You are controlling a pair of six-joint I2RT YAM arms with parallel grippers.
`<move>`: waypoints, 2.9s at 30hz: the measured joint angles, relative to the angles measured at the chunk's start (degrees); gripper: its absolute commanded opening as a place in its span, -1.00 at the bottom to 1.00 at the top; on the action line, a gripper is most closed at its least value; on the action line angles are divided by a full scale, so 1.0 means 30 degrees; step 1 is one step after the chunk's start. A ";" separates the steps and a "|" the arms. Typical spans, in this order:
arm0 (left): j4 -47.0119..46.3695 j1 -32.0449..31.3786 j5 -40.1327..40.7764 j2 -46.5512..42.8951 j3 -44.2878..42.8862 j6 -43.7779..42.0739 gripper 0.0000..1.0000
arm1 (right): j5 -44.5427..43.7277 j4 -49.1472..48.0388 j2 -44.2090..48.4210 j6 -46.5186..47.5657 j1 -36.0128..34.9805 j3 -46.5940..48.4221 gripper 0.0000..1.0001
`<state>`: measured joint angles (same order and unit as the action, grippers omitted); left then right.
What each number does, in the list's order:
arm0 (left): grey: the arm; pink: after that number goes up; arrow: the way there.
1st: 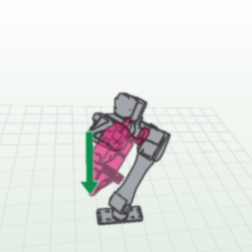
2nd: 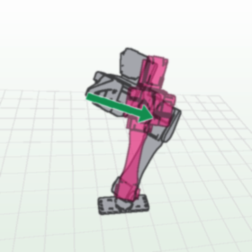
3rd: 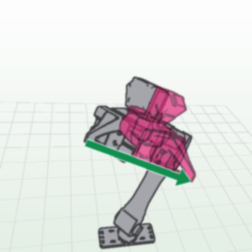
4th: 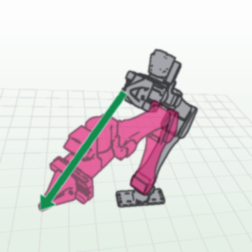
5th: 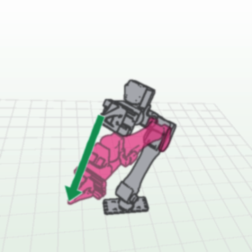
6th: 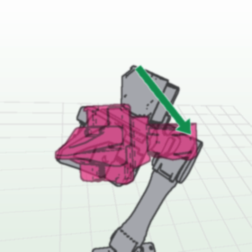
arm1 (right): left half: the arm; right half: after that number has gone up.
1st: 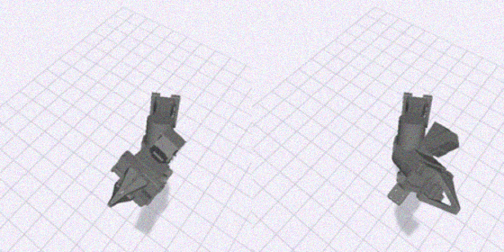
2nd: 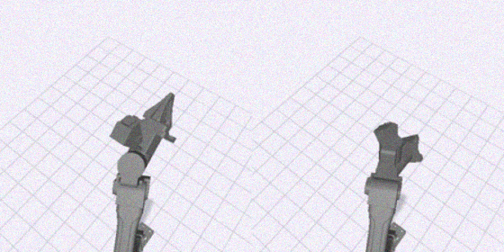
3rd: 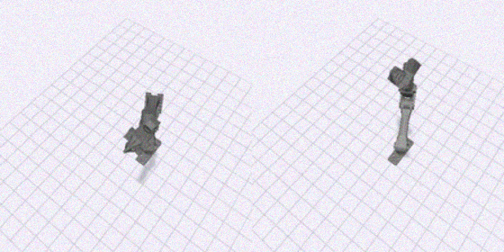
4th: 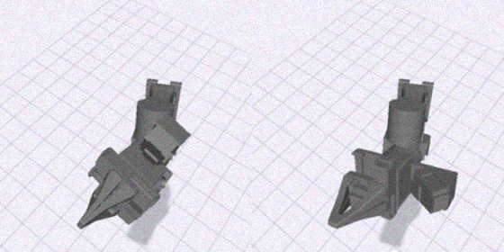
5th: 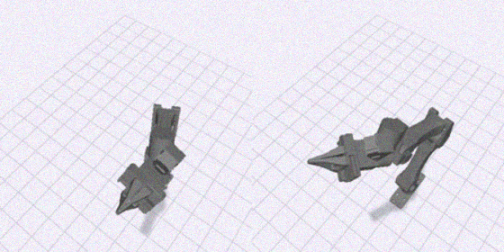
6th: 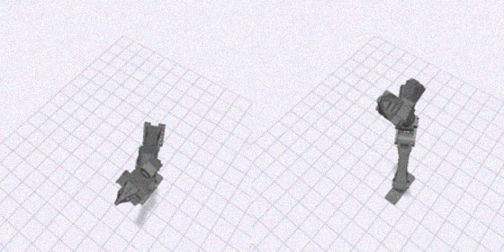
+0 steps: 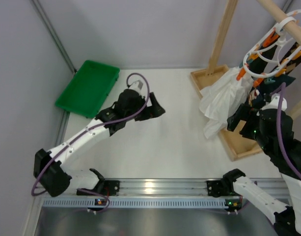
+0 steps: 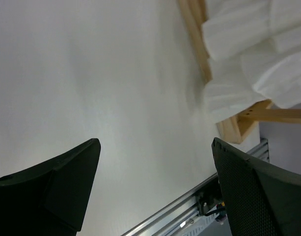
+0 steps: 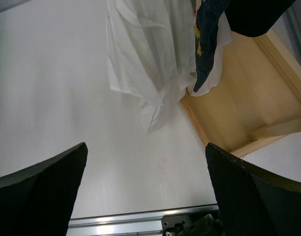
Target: Remove the socks clipped to the hanger
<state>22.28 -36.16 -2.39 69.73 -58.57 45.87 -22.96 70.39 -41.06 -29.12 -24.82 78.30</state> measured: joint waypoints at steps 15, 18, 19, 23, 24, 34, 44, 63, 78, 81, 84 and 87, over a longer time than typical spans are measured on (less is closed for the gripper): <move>-0.5938 -0.7446 0.0838 0.6404 -0.7038 -0.3096 0.80 | -0.1982 0.1552 -0.4860 0.0430 0.0000 1.1417 0.99; -0.6470 -0.8349 0.0561 0.7257 -0.7817 -0.3351 0.69 | -0.2688 0.1574 -0.4867 0.0714 0.0000 1.1023 0.99; -0.6557 -0.8539 0.0474 0.7431 -0.7949 -0.3373 0.68 | -0.2871 0.1523 -0.4823 0.0787 0.0000 1.0637 0.99; -0.6645 -0.8954 0.0211 0.7599 -0.8000 -0.3614 0.62 | -0.3410 0.0845 -0.4670 0.1362 0.0000 0.8189 0.91; -0.6652 -0.8961 0.0087 0.7599 -0.8014 -0.3767 0.61 | -0.3504 0.0554 -0.4721 0.1494 0.0000 0.7592 0.91; -0.6980 -0.8983 -0.1508 0.8102 -0.8728 -0.5020 0.43 | -0.3031 -0.2382 -0.5566 0.3031 0.3461 0.3920 0.73; -0.7002 -0.9049 -0.1377 0.8102 -0.8619 -0.6237 0.15 | -0.0969 -0.4685 -0.5588 0.4350 0.5246 0.2280 -0.25; -0.8597 -1.0331 0.3337 1.2444 -1.2524 -1.2808 0.76 | 0.3534 -0.4881 -0.6972 0.3169 0.5289 0.3752 -1.00; -0.9581 -1.0331 0.2302 1.3967 -1.4921 -1.5198 0.24 | 0.7031 -0.4044 -0.6827 0.2127 0.5297 0.4794 -1.00; -0.9617 -1.0244 0.2033 1.4396 -1.5365 -1.5234 -0.46 | 0.7526 -0.3869 -0.6819 0.2004 0.5297 0.5180 -1.00; -0.9916 -1.0054 0.1741 1.4717 -1.5548 -1.4812 -1.00 | 0.7621 -0.3526 -0.6819 0.1967 0.5340 0.5537 -0.50; -1.0069 -0.9828 0.1727 1.4855 -1.5599 -1.4651 -1.00 | 0.7300 -0.3381 -0.6819 0.1967 0.5362 0.5909 0.26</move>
<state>-7.92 -65.65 2.79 114.30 -105.36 1.91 -1.06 60.25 -61.52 -23.22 -8.73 96.03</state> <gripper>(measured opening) 0.020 0.390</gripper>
